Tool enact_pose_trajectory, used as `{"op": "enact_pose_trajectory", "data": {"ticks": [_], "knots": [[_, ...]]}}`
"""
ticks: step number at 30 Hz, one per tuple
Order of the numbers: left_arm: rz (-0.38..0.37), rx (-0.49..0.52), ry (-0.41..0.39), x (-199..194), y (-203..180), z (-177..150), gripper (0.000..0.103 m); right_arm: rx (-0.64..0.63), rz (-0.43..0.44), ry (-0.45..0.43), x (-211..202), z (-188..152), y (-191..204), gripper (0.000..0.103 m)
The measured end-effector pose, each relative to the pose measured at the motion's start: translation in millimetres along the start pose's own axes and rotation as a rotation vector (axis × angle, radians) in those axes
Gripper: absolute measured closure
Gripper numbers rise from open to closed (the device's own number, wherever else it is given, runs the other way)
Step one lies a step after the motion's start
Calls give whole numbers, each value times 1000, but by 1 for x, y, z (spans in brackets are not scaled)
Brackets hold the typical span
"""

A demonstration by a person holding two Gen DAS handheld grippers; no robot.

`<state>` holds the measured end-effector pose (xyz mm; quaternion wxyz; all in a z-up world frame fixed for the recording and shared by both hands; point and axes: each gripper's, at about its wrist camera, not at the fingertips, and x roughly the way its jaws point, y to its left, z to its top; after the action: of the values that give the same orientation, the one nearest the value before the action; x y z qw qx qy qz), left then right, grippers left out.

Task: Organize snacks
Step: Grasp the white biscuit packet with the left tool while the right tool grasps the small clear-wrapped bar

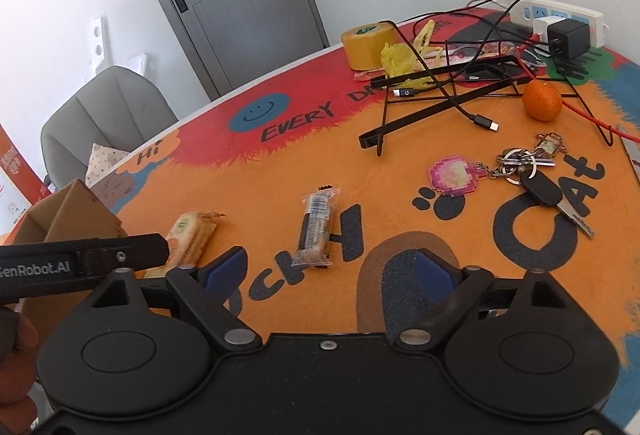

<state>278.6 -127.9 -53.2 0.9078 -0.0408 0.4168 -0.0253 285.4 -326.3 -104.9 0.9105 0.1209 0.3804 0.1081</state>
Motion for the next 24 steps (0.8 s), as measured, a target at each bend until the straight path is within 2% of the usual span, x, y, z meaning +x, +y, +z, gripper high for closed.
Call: {"op": "enact_pose_trajectory", "data": {"ticks": [3, 8, 12, 18, 20, 24], "knots": [[16, -8, 16, 12, 2, 3, 20, 9, 6, 6, 7, 3, -4, 16], [30, -22, 37, 28, 6, 5, 22, 14, 15, 25, 21, 5, -6, 25], [45, -40, 58, 40, 12, 4, 29, -2, 10, 31, 30, 5, 0, 27], [54, -45, 86, 54, 17, 2, 33, -40, -5, 23, 40, 7, 8, 38], [51, -49, 107, 60, 18, 1, 35, -58, -23, 14, 42, 7, 11, 47], [63, -29, 89, 61, 17, -3, 37, -69, -37, 4, 42, 7, 11, 63]]}}
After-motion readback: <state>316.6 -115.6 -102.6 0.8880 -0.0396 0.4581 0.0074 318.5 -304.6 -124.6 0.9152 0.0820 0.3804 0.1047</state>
